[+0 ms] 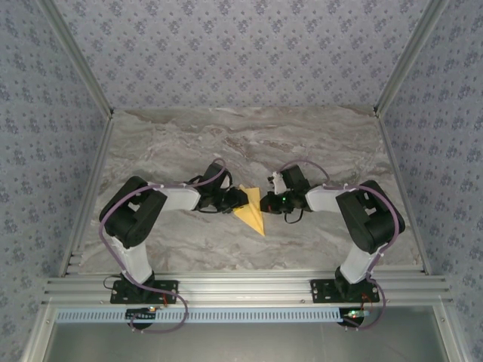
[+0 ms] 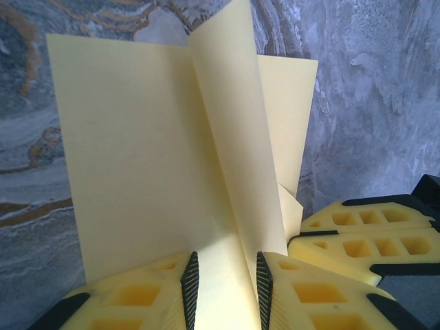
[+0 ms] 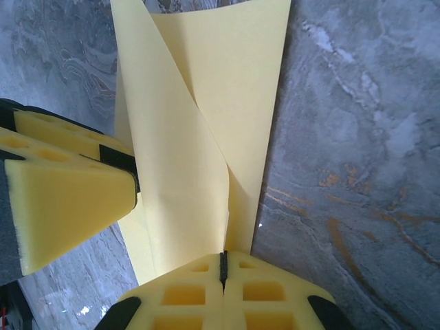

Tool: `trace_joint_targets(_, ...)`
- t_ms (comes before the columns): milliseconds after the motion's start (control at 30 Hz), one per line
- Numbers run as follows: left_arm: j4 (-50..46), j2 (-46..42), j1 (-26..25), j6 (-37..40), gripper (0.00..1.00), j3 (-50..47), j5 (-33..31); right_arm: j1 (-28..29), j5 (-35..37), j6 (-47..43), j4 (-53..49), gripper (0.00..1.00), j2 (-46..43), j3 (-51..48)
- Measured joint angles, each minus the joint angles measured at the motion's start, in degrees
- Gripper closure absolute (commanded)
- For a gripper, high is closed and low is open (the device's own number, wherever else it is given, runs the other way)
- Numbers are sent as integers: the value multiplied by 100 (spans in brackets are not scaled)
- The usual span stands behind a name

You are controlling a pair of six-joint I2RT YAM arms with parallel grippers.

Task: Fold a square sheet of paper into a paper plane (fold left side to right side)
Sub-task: Fourth fold the wing at the center of the table.

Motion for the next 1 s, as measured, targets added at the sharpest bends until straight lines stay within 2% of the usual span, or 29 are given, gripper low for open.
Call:
trace_joint_targets(333,-28,-15,0,68,69,4,0,22,61,-61,-219,97,83,151)
trace_joint_targets(533,-444,-271,0,238,69,136,-42,59,140,-59,-313,97,92,201)
trace_joint_targets(733,-468,-369,-7,299,77,557,103,94,155,-59,-352,97,136,262)
trace_joint_targets(1000,-468,55,-107,297,79,925,260,162,238,-105,-420,97,155,332)
